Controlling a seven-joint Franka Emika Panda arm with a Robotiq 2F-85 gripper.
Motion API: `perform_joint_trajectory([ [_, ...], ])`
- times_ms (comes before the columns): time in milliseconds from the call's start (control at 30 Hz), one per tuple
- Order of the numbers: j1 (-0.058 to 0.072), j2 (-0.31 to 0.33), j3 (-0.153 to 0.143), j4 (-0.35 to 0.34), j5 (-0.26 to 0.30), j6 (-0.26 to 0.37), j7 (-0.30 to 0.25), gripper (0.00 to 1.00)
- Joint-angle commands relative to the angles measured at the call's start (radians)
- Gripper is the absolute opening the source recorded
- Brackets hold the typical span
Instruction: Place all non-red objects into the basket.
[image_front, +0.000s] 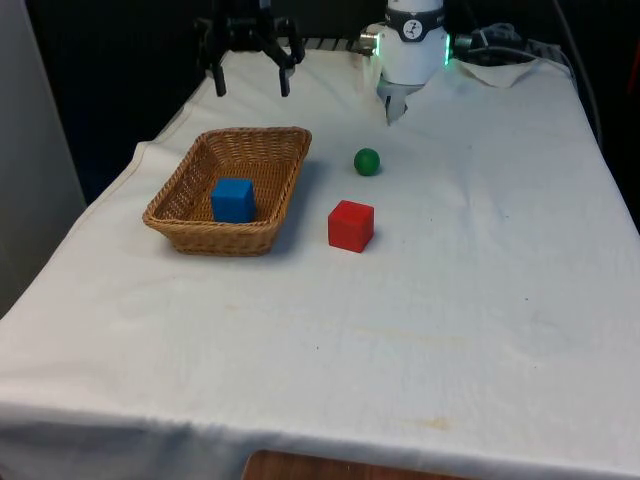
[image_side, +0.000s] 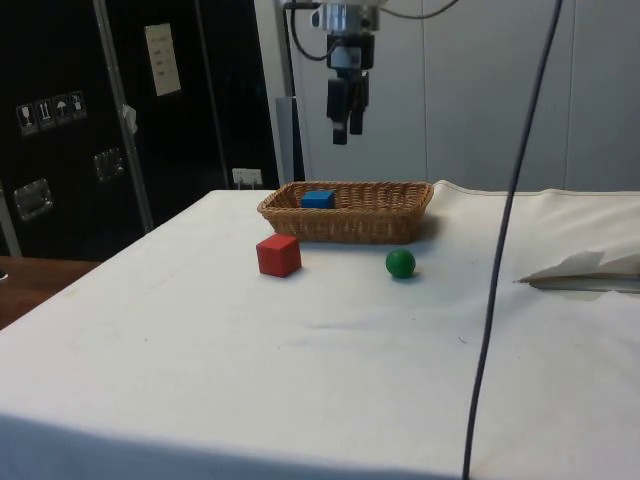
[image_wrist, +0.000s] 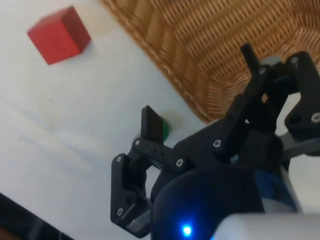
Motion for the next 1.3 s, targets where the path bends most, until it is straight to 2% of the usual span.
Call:
perform_joint_trajectory([
  [0,0.008,-0.008,-0.007,-0.011,-0.032,0.014,0.024,1.0],
  [100,0.009,-0.036,-0.006,-0.032,-0.07,0.017,0.047,1.0],
  [133,0.003,-0.035,0.0,-0.026,-0.048,0.002,0.03,1.0],
  [167,0.01,-0.053,-0.006,-0.044,-0.093,0.019,0.062,1.0],
  [333,0.011,-0.098,-0.002,-0.076,-0.155,0.019,0.102,1.0],
  [367,0.011,-0.116,0.0,-0.089,-0.181,0.018,0.12,1.0],
  [433,0.012,-0.126,0.001,-0.096,-0.195,0.018,0.129,1.0],
  [467,0.009,-0.119,0.003,-0.087,-0.163,0.004,0.103,1.0],
  [500,0.012,-0.145,0.003,-0.109,-0.221,0.017,0.147,1.0],
  [700,0.01,-0.21,0.009,-0.158,-0.304,0.015,0.202,1.0],
  [767,0.009,-0.229,0.011,-0.173,-0.326,0.015,0.217,1.0],
  [800,0.013,-0.225,0.008,-0.166,-0.3,0.004,0.196,1.0],
  [833,0.009,-0.239,0.012,-0.18,-0.338,0.014,0.225,1.0],
  [1033,0.007,-0.303,0.022,-0.232,-0.418,0.011,0.284,1.0],
  [1067,0.007,-0.312,0.024,-0.239,-0.43,0.01,0.293,1.0],
  [1100,0.013,-0.312,0.016,-0.236,-0.407,0.003,0.273,1.0],
  [1133,0.006,-0.319,0.025,-0.246,-0.441,0.009,0.302,1.0],
  [1267,0.006,-0.361,0.037,-0.284,-0.486,0.002,0.346,1.0],
])
